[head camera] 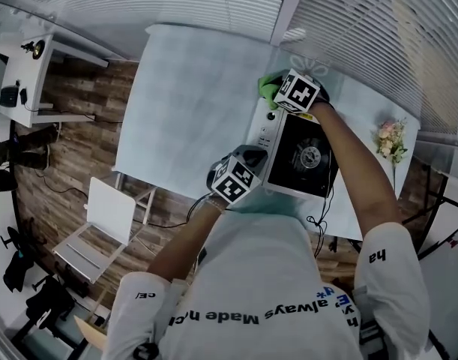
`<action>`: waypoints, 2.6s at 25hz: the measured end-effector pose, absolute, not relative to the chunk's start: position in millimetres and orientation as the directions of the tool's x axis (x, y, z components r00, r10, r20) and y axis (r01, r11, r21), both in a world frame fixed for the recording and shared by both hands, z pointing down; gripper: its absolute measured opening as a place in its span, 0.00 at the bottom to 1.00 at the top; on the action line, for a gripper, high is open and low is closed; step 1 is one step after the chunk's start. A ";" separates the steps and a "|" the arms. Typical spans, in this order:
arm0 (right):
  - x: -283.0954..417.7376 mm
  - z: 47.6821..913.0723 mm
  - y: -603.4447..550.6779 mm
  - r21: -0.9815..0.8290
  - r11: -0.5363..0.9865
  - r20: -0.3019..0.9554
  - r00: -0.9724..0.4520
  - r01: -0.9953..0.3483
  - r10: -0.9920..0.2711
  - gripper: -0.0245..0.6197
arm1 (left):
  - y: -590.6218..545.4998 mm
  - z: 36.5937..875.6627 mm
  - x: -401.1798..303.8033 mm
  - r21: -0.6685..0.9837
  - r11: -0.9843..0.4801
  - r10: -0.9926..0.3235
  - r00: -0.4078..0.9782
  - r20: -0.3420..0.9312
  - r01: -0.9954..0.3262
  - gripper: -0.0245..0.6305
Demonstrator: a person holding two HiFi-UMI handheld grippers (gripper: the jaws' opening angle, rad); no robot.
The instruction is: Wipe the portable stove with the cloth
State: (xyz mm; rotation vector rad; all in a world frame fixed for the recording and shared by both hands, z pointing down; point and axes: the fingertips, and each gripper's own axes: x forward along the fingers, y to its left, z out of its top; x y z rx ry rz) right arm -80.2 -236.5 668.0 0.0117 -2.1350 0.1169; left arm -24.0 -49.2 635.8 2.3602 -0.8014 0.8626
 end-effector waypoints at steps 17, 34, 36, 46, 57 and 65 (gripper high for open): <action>-139.3 679.0 -174.9 0.009 0.935 0.950 -0.294 0.355 0.102 0.08 | -18.6 636.0 -26.8 0.233 -0.702 -0.356 0.614 0.704 -0.673 0.05; -139.1 685.8 -78.0 -0.158 0.816 0.962 -0.099 0.556 0.254 0.08 | 5.0 637.6 -34.3 0.206 -0.661 -0.403 0.572 0.714 -0.722 0.05; -138.9 686.5 -64.6 -0.189 0.800 0.956 -0.079 0.570 0.283 0.08 | 8.0 637.9 -35.5 0.202 -0.653 -0.412 0.567 0.713 -0.729 0.05; -141.2 685.6 -23.9 -0.229 0.761 0.947 -0.042 0.607 0.319 0.08 | 27.6 636.8 -40.4 0.201 -0.633 -0.427 0.554 0.715 -0.748 0.05; -141.6 685.7 10.5 -0.234 0.744 0.944 -0.037 0.626 0.328 0.08 | 45.5 636.9 -43.4 0.198 -0.650 -0.407 0.555 0.725 -0.734 0.05; -142.2 685.1 52.2 -0.253 0.716 0.935 -0.026 0.650 0.354 0.08 | 70.8 641.5 -52.4 0.201 -0.651 -0.389 0.549 0.739 -0.732 0.05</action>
